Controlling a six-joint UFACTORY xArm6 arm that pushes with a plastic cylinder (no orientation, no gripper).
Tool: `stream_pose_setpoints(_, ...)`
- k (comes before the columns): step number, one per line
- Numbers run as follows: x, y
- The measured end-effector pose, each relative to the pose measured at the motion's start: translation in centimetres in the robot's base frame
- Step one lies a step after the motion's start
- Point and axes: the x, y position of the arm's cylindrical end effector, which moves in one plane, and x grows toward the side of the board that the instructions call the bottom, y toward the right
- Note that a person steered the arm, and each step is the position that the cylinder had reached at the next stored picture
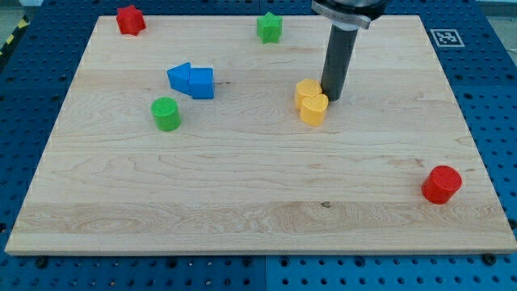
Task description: Move the yellow hexagon to the left of the yellow heart
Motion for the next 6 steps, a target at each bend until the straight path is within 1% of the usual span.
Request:
stream_pose_setpoints(1, 0.4, -0.5)
stream_pose_setpoints(2, -0.8, -2.1)
stream_pose_setpoints(3, -6.2, -2.2)
stream_pose_setpoints(4, -5.9, -5.5)
stream_pose_setpoints(5, -1.2, -5.9)
stream_pose_setpoints(6, 0.4, -5.3)
